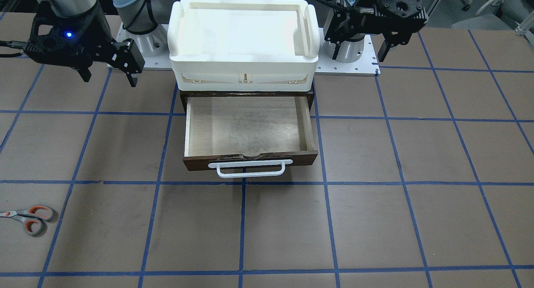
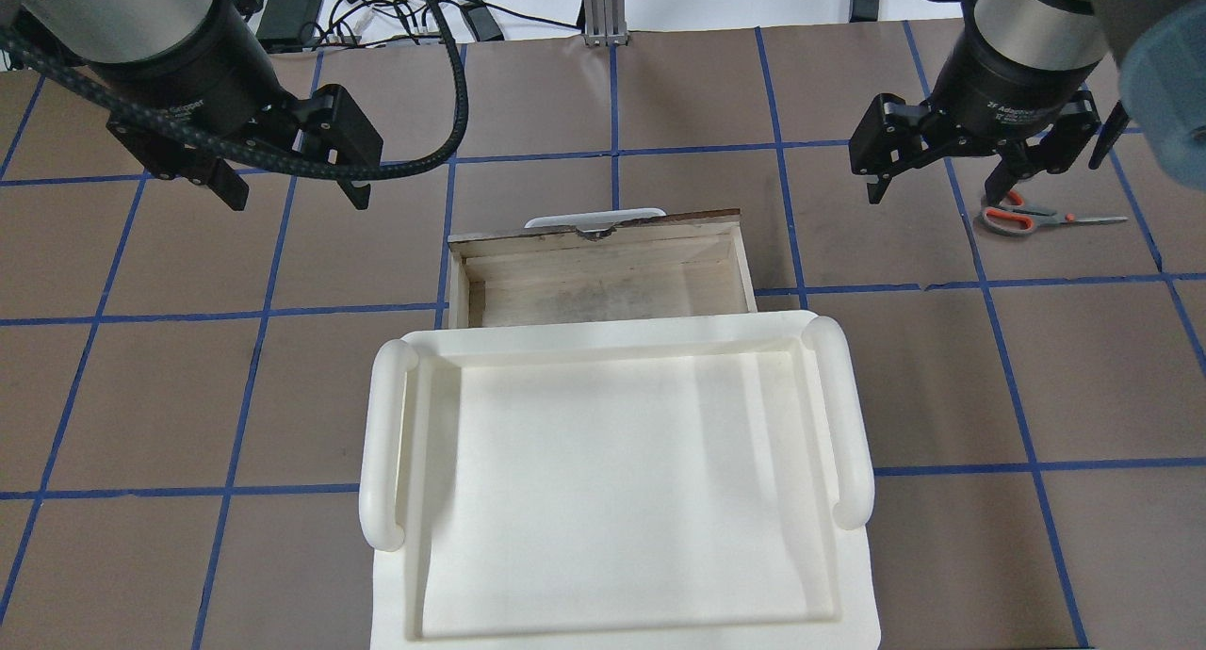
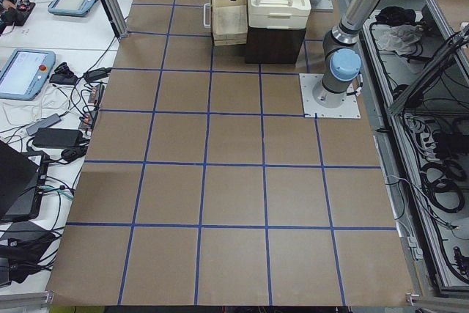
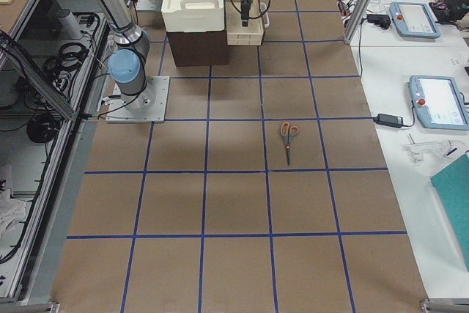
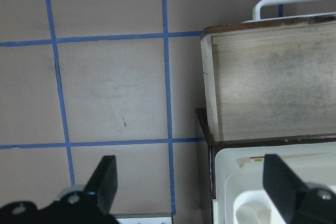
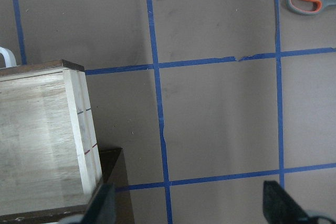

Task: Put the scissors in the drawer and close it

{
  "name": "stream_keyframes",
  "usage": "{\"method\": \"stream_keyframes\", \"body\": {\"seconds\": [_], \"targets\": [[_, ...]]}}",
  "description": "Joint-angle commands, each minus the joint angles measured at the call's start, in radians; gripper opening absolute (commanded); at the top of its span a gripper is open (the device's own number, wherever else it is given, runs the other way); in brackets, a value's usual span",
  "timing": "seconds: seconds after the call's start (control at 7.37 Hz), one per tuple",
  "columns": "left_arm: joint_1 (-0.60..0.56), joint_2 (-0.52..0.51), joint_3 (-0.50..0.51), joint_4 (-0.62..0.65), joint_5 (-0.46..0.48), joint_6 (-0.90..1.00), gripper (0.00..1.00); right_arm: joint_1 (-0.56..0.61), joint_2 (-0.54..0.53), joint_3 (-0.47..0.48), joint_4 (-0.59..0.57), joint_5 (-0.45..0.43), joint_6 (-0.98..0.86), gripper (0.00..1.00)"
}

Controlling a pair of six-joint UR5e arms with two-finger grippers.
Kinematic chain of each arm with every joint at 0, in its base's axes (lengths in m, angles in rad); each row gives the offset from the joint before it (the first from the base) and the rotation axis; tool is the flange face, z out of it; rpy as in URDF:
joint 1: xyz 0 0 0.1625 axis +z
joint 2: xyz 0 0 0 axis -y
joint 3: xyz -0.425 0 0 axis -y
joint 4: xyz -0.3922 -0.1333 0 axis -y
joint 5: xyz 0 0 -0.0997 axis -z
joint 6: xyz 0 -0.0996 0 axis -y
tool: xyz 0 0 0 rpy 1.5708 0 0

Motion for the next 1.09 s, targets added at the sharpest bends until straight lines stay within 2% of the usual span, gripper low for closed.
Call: {"method": "stream_keyframes", "body": {"seconds": [0.0,0.14,0.27,0.41,0.54,0.68,0.81,0.95], "targets": [[0.0,0.0,0.0,0.0,0.0,0.0,1.0,0.0,-0.012,-0.008,-0.007,0.002,0.004,1.0],[0.0,0.0,0.0,0.0,0.0,0.0,1.0,0.0,-0.03,-0.008,-0.008,0.011,-0.009,1.0],[0.0,0.0,0.0,-0.002,0.0,0.0,1.0,-0.006,-0.023,-0.008,-0.011,-0.001,-0.1,1.0],[0.0,0.0,0.0,-0.002,0.0,0.0,1.0,-0.012,-0.019,-0.01,-0.025,-0.004,-0.287,1.0],[0.0,0.0,0.0,0.0,0.0,0.0,1.0,-0.038,-0.019,-0.011,-0.024,-0.003,-0.342,1.0],[0.0,0.0,0.0,0.0,0.0,0.0,1.0,-0.083,-0.016,-0.011,-0.028,0.006,-0.426,1.0],[0.0,0.0,0.0,0.0,0.0,0.0,1.0,-0.163,-0.01,-0.011,-0.062,0.02,-0.615,1.0],[0.0,0.0,0.0,0.0,0.0,0.0,1.0,-0.227,0.003,-0.01,-0.08,0.086,-0.776,1.0]]}}
